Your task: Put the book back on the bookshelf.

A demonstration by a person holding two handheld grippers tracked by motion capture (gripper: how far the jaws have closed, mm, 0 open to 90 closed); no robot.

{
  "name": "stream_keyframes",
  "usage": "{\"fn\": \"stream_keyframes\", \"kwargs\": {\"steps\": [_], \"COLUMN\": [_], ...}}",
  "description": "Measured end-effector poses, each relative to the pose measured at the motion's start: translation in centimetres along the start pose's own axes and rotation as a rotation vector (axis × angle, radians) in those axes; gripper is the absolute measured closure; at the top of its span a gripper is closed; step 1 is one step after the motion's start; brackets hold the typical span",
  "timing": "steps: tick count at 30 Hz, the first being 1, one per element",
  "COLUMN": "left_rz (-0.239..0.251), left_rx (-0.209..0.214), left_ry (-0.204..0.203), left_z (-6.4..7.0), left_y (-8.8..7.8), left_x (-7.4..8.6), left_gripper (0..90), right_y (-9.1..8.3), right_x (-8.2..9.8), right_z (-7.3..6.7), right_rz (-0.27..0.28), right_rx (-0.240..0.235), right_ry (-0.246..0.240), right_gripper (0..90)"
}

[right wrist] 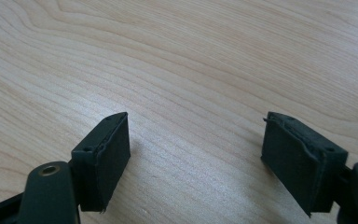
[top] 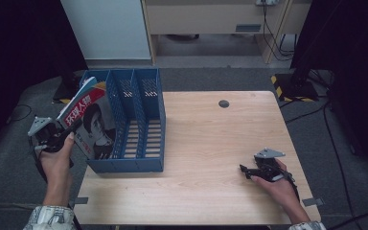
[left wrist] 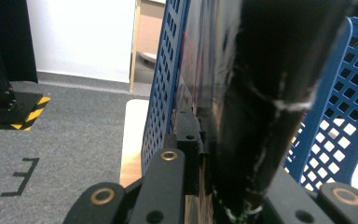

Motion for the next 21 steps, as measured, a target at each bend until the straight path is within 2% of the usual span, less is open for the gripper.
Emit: {"fn": "stream_keyframes", "kwargs": {"steps": [8,12,17,21], "left_rz": [-0.019,-0.013,-0.002,-0.007], "left_rx": [-0.004,-0.015,-0.033,-0.042], "left_ry": [-0.005,-0.004,0.028,0.062], "left_z": [-0.1,0.0,0.2,0.6], "left_y": [0.2,0.2,-0.3,-0.6], "left_x": [-0.3,-0.9,-2.4,-4.0], "left_gripper": [81.7,75.6,64.1,59.0], "right_y": [0.0,0.0,0.0,0.0], "right_x": [0.0,0.0,0.0,0.0], "right_z": [0.0,0.0,0.0,0.0], "right_rz": [0.000,-0.001,0.000,0.000], "right_rx": [-0.002,-0.003,-0.004,-0.004], "right_ry": [0.003,0.003,0.002,0.000], "right_gripper": [23.5,23.5,23.4,23.3]}}
Point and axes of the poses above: each handheld gripper's, and its own axes: y roughly forward along the jaws, x roughly out of its underside, z roughly to its right, the point moved 5 cm from there along y, roughly forward along the jaws, and after that the axes turned 13 degrees about x, right-handed, at the moved point
